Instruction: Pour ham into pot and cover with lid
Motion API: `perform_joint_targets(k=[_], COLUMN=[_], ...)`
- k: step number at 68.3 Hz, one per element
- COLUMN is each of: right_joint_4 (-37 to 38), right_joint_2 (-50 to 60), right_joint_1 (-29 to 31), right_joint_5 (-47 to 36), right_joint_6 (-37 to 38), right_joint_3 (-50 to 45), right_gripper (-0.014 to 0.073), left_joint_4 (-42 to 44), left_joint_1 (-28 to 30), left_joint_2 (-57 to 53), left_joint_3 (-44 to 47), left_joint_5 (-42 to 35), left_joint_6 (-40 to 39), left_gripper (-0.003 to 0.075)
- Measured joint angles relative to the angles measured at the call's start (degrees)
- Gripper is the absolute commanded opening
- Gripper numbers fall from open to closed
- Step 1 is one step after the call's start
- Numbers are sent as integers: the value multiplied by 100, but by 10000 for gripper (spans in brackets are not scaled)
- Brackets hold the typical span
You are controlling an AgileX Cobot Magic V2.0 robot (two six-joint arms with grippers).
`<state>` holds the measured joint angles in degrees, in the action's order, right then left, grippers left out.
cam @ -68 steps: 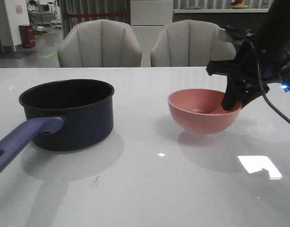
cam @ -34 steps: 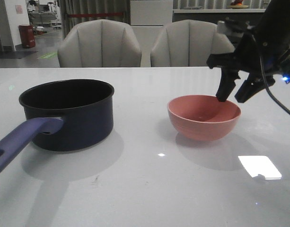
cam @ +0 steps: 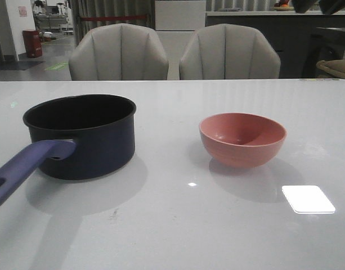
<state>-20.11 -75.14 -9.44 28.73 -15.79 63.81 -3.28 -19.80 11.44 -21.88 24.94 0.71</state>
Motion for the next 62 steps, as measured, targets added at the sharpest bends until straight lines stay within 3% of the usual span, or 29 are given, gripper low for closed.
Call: perform_joint_targets(k=[20,62], right_joint_4=[-36,-93], right_joint_2=[1655,5984], right_joint_1=[-386,-572], right_joint_5=[-1104,-2080], right_joint_6=[0,-20], right_joint_3=[-1591,-5001], right_gripper=[392,377], left_joint_4=[0,0], left_joint_1=[0,0], left_joint_2=[0,0], left_joint_3=[0,0], left_joint_5=[-63,-67], left_joint_6=[0,0], left_gripper=[604,603])
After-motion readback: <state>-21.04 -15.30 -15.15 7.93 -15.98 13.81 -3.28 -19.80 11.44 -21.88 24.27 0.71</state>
